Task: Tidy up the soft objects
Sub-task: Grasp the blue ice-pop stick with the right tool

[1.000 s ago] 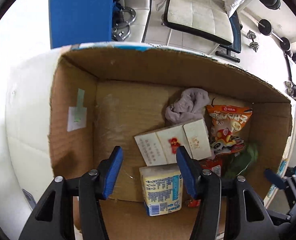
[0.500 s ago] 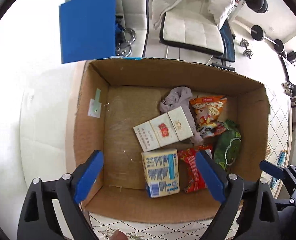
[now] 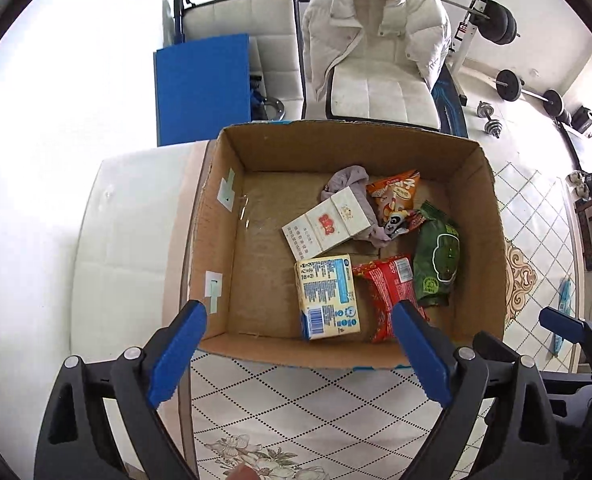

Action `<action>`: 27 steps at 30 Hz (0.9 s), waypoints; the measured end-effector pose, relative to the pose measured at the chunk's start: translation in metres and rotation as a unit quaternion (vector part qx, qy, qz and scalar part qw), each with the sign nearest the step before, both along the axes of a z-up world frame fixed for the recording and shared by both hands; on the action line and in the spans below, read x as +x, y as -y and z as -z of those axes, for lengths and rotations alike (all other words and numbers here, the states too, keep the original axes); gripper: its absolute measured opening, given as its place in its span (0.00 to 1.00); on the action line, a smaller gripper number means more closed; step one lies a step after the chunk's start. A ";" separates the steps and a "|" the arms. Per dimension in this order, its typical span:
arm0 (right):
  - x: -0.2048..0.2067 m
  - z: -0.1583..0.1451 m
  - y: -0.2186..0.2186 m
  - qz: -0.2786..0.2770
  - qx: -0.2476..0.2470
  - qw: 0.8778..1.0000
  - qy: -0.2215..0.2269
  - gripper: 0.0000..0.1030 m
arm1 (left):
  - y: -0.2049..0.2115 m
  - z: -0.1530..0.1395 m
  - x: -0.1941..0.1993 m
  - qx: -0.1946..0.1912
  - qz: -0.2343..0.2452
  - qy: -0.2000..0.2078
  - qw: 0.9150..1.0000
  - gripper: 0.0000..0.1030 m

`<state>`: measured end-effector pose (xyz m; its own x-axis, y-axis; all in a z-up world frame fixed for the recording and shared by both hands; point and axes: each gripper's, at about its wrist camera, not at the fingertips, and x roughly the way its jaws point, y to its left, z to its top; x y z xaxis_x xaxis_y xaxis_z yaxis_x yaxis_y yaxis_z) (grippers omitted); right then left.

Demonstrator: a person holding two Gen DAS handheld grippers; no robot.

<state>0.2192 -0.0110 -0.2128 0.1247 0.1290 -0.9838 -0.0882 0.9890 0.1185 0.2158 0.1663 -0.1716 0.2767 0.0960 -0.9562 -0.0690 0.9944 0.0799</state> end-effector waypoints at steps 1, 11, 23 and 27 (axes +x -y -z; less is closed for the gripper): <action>-0.004 -0.005 0.003 0.003 0.004 1.000 0.005 0.91 | 0.002 -0.003 -0.003 0.001 0.002 0.004 1.000 0.92; -0.022 -0.029 0.050 0.034 0.046 0.998 0.019 0.91 | 0.034 -0.024 -0.018 -0.014 0.003 0.025 1.000 0.92; -0.028 0.075 0.303 0.255 -0.021 0.963 -0.087 0.91 | 0.151 0.054 0.017 -0.012 0.039 -0.035 0.999 0.92; -0.026 0.121 0.349 0.286 -0.029 0.950 -0.124 0.91 | 0.177 0.081 0.028 0.001 0.043 -0.053 0.998 0.92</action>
